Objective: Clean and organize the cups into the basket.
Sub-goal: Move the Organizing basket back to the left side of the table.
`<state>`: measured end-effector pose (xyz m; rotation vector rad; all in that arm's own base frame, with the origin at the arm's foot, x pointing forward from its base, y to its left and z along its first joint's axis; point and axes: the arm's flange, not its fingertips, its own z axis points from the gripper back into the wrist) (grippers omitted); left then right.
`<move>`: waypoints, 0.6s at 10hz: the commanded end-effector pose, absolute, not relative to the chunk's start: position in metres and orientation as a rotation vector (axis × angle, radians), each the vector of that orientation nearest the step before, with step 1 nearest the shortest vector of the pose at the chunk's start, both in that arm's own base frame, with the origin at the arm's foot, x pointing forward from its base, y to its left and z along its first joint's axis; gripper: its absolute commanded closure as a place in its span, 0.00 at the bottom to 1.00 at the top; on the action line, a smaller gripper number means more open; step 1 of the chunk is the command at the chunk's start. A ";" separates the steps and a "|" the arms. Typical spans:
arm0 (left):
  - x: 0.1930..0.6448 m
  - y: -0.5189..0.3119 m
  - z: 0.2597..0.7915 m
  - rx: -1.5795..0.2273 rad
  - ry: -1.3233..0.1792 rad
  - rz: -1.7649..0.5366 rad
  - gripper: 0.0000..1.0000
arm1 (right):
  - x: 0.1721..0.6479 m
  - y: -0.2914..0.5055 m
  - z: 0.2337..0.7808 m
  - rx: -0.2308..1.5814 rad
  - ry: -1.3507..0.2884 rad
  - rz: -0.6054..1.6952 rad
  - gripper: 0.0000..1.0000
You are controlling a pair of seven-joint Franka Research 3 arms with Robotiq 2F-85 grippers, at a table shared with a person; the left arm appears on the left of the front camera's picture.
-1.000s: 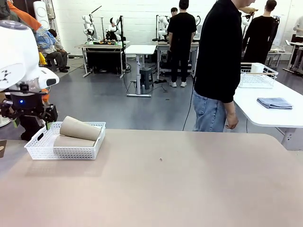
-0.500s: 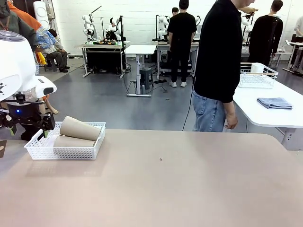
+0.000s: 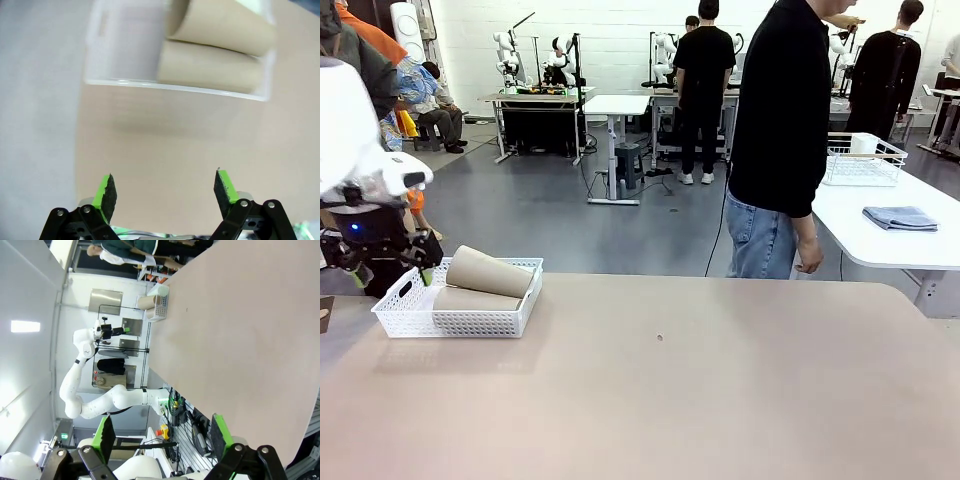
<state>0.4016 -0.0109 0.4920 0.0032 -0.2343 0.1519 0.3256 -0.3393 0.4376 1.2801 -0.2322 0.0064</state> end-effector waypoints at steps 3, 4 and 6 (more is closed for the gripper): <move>0.385 0.112 0.563 -0.753 0.051 0.067 0.00 | 0.324 -0.339 0.438 1.288 -0.230 0.008 0.00; 0.380 0.139 0.570 -0.834 0.081 0.015 0.00 | 0.324 -0.339 0.438 1.288 -0.230 0.008 0.00; 0.367 0.193 0.576 -1.011 0.108 -0.074 0.00 | 0.324 -0.339 0.438 1.288 -0.230 0.008 0.00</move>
